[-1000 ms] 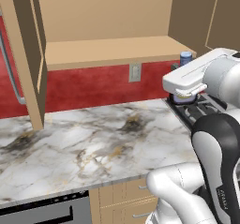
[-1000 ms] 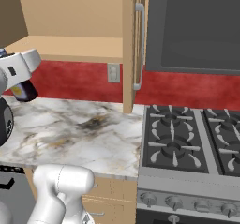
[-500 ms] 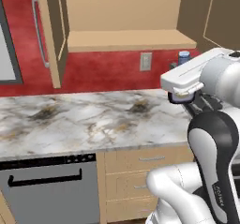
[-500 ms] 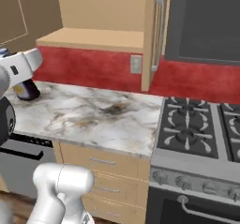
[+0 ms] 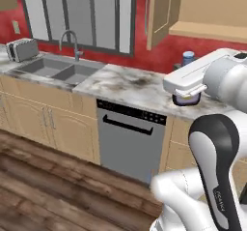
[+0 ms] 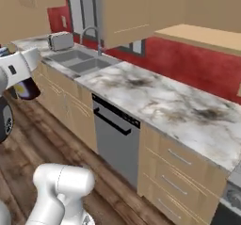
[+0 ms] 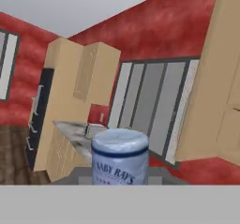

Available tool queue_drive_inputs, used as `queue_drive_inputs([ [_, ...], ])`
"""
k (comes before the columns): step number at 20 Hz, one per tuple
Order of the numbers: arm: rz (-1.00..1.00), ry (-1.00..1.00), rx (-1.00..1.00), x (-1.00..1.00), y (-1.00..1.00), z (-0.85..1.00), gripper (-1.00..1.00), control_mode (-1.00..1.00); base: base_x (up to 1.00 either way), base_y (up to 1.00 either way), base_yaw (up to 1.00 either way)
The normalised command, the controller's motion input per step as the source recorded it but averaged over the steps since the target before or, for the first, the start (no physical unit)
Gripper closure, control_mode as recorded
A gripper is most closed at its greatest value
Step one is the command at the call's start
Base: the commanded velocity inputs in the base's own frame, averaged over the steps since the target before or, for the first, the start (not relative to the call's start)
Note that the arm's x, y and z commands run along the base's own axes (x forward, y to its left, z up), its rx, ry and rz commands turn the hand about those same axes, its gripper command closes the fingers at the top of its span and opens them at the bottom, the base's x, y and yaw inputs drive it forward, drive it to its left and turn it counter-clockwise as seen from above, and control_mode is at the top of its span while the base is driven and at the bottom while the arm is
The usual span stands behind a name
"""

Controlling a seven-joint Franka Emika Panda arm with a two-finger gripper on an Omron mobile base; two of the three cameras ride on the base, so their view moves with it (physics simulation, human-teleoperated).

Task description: Move the condiment bottle and mustard from the cabinet to the dining counter.

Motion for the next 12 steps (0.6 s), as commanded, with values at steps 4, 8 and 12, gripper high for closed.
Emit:
queue_drive_inputs([
  [4,0.00,0.00,0.00,0.00,0.00,0.00,1.00,1.00,-0.21,0.07,1.00],
  [8,0.00,0.00,0.00,0.00,0.00,0.00,1.00,1.00,-0.08,0.00,1.00],
  [12,0.00,0.00,0.00,0.00,0.00,0.00,1.00,1.00,-0.02,0.00,1.00],
])
